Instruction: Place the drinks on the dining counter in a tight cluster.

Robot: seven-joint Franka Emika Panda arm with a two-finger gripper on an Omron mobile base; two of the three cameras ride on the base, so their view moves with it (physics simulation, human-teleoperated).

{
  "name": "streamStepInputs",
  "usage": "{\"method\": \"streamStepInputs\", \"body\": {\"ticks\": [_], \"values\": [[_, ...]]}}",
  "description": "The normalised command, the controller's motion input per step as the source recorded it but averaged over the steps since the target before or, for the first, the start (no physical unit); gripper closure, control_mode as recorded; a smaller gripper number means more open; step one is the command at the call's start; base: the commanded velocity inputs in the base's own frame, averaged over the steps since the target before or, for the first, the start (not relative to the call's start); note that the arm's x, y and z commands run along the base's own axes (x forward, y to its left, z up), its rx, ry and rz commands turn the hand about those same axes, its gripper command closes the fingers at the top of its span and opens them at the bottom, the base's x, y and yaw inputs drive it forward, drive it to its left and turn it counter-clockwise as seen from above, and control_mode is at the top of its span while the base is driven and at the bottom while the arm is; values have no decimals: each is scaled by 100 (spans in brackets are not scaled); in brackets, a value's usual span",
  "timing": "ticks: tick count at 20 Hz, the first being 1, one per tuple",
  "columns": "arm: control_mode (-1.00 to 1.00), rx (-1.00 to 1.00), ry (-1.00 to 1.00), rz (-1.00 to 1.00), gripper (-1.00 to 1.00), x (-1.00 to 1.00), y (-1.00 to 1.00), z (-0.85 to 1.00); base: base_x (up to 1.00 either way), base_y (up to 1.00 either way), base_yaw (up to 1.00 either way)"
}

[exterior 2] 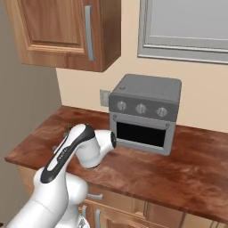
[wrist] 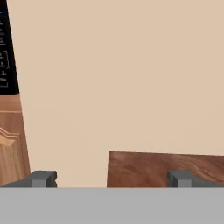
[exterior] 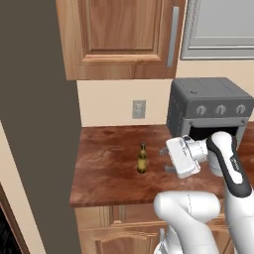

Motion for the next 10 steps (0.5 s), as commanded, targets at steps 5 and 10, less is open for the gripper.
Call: {"method": "streamStepInputs", "body": {"ticks": [5,10], "values": [[-100,-4,-19,7,-100,5,-21,-18,0,0,0],[-100,-2,-15,-7,-100,25,-10,-19,0,0,0]]}}
